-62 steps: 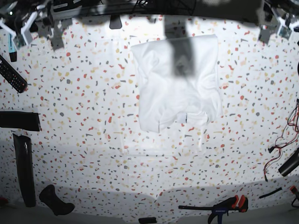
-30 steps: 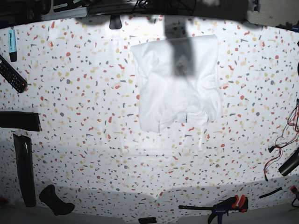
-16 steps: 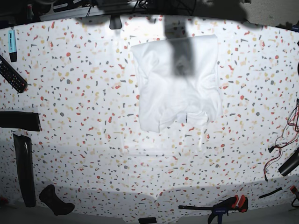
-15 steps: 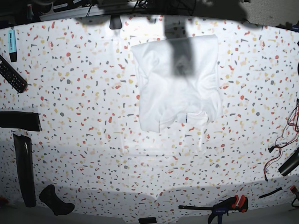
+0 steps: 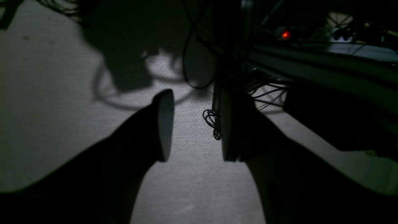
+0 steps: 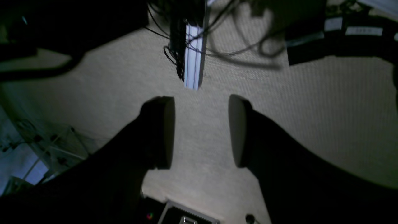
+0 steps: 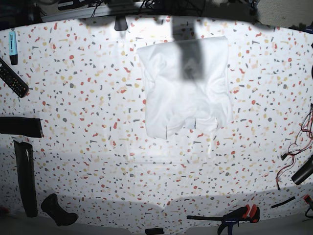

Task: Fold the T-shirt properly

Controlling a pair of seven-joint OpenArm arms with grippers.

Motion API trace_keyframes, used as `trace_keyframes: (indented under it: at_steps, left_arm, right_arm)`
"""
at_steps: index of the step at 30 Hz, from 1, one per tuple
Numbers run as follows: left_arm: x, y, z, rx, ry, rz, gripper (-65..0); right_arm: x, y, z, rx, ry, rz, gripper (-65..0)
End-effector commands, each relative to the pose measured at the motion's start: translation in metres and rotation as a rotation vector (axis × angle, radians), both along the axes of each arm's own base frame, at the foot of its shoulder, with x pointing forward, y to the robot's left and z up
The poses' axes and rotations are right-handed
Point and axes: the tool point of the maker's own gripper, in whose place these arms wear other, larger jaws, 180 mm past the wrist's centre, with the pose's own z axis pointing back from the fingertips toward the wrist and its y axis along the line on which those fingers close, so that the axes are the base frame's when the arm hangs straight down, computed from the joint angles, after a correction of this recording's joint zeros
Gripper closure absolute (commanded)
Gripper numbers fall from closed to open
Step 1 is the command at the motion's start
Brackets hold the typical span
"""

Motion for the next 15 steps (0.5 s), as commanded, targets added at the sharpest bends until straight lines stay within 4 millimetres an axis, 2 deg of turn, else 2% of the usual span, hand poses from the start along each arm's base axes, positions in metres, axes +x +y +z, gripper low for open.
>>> trace_keyframes:
  at_steps: [1, 6, 12, 15]
  left_arm:
    - [-0.001, 0.005, 0.002, -0.001, -0.008, 0.012, -24.1]
    - [0.007, 0.002, 0.003, -0.009, -0.043, 0.037, -24.1]
    - [0.042, -0.011, 0.006, -0.037, -0.119, 0.051, -24.1]
    - [0.052, -0.019, 0.006, -0.050, -0.140, 0.056, -24.1]
  right_arm:
    - [-0.004, -0.005, 0.001, 0.001, 0.007, 0.007, -28.0]
    - [-0.001, -0.005, 0.001, 0.000, 0.001, 0.007, -28.0]
    - [-0.002, -0.007, 0.001, -0.004, 0.021, 0.015, -28.0]
    - [-0.004, -0.007, 0.001, -0.006, 0.030, 0.017, -28.0]
